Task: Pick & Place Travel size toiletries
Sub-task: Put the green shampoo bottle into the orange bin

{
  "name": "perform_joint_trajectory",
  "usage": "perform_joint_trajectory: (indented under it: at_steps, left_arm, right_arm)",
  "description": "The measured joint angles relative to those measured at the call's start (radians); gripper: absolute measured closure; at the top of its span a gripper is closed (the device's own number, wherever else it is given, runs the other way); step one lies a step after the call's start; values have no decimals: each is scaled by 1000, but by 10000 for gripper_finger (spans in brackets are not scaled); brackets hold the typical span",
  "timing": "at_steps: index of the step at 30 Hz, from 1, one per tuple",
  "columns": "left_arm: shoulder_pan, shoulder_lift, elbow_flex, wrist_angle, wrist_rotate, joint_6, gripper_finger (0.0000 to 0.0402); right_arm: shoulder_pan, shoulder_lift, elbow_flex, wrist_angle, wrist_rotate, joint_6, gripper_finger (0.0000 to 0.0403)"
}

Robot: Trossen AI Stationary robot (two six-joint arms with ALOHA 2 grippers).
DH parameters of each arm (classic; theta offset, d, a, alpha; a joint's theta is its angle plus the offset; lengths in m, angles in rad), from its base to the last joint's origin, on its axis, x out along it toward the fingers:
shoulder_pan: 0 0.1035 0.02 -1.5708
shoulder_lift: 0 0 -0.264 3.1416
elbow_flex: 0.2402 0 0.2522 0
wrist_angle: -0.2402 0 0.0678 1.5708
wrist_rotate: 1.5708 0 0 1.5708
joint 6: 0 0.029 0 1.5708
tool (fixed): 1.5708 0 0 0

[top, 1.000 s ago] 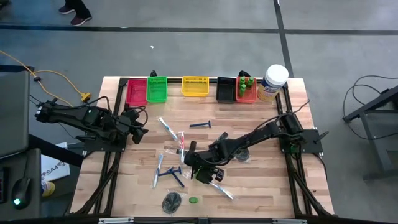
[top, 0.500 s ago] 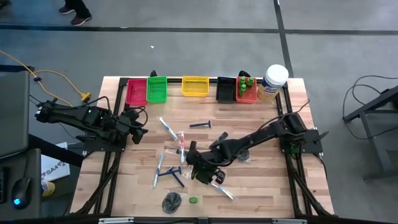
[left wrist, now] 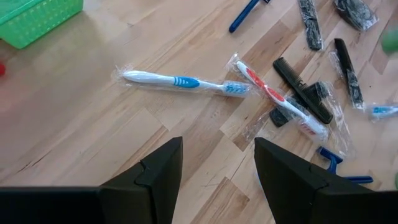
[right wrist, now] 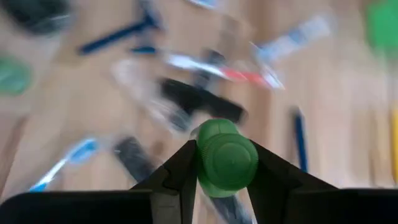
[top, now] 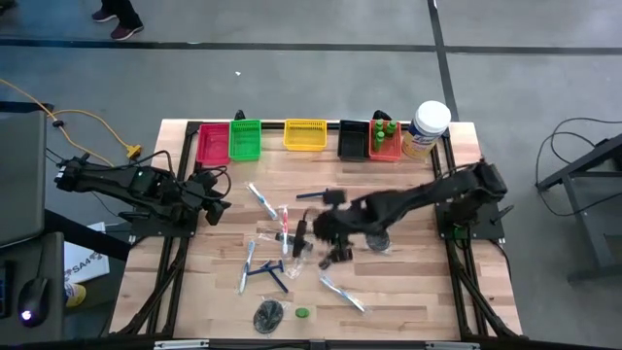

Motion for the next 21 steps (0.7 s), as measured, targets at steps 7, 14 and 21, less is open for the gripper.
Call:
perform_joint_trajectory:
  at_steps: [7, 14, 21]
  left_arm:
    - [0, 0, 0, -1, -1, 0, 209]
    - [0, 0, 0, -1, -9, 0, 209]
    - [0, 0, 0, 1, -11, -6, 209]
  right_arm:
    - [-150, -91, 1, -309, 113, 348, 298]
    - [-334, -125, -9, -510, 212, 502, 298]
    - [-523, -208, -125, -489, 231, 495, 298]
